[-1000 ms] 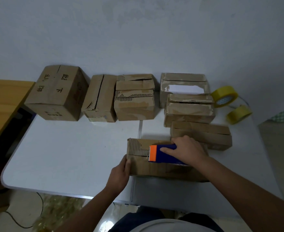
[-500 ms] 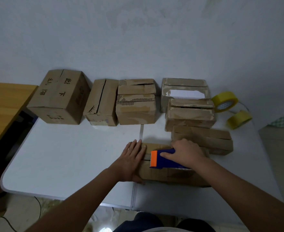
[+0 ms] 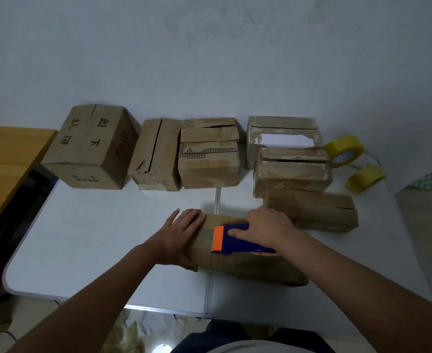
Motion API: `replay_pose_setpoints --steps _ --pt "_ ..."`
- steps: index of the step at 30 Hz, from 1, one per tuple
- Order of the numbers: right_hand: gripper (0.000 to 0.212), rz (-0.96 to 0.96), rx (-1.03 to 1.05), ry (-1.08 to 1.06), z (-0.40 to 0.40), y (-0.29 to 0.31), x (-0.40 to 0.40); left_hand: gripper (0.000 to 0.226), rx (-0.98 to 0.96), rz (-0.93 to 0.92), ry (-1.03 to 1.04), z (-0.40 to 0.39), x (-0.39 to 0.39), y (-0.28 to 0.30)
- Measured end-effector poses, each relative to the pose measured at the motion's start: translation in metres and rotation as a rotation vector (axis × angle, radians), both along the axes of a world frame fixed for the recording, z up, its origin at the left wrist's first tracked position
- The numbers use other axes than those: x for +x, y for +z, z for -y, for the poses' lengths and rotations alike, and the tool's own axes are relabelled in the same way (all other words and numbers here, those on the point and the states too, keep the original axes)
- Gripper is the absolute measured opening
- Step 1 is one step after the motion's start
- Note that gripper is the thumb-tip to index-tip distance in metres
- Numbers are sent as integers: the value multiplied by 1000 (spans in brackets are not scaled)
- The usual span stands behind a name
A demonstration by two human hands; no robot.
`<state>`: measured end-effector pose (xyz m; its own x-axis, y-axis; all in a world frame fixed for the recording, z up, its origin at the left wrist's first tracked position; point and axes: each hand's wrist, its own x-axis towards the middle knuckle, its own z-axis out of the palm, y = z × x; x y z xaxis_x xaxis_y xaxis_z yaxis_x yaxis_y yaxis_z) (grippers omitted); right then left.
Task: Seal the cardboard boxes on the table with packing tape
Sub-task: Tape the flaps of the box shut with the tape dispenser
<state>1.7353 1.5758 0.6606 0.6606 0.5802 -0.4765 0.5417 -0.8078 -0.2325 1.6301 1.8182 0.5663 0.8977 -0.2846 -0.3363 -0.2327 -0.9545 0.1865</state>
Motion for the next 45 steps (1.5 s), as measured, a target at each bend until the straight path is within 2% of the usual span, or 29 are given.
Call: replay_pose_setpoints --steps 7,11,18,24,27,29,31,33,35,38,45 --pt "58 -21 -74 -102 59 4 17 132 -25 20 11 -1 0 -2" --pt "65 4 -95 -106 79 8 19 134 -22 28 14 1 2 -3" --pt "51 33 -97 -81 59 4 10 134 13 24 10 -11 -4 -4" --pt "55 51 -35 -94 0 -1 -8 134 95 -11 25 -70 -12 8" --pt "58 60 -68 -103 -12 -4 -7 134 155 -75 45 -71 -10 13" --pt "58 34 -88 -122 -13 -5 -6 129 168 -133 135 -58 -9 17" --pt "56 27 -92 -135 -12 -5 -6 122 66 -167 352 -39 -10 15" --pt "55 35 -82 -146 -13 -4 -7 103 -31 -114 581 -18 -14 4" --pt "56 31 -77 -156 -15 -4 -6 84 -63 -50 710 -2 -19 -8" --pt "57 22 -94 -143 -16 -4 -5 79 -20 -11 715 3 -23 -18" --pt "54 -14 -96 -95 -10 -2 -3 80 -16 -69 724 1 -22 -14"
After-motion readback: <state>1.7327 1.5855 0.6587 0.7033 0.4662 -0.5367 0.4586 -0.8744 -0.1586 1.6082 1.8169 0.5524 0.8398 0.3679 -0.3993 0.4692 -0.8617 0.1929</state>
